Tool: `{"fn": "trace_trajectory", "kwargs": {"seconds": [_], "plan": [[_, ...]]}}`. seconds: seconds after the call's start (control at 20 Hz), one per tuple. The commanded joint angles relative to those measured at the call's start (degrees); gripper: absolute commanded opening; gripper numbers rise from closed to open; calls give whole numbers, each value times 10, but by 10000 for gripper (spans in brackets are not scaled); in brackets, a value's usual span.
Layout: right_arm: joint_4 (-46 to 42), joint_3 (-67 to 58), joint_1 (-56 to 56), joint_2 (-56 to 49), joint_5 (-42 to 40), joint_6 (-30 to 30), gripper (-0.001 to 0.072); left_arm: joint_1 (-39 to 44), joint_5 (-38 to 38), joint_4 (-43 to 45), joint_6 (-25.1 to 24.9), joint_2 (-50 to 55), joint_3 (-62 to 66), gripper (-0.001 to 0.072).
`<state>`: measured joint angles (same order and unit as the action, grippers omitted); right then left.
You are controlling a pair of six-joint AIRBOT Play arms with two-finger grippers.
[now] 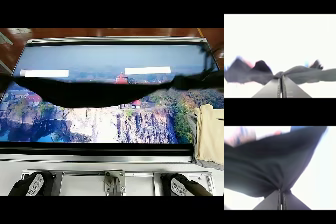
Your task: Fold the shirts.
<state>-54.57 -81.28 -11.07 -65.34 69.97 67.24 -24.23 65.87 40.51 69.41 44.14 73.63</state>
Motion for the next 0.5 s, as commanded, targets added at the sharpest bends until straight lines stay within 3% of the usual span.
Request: {"fn": "trace_trajectory", "kwargs": {"seconds": [0.0,0.2,0.45], "plan": [[-16,-126,1,131,-145,-4,63,0,-59,-2,1,-29,229,40],[-115,-177,1,229,-189,64,63,-1,-80,19,18,-66,325,40],[-203,-178,1,301,-109,101,63,-1,-45,140,101,-127,325,40]]}}
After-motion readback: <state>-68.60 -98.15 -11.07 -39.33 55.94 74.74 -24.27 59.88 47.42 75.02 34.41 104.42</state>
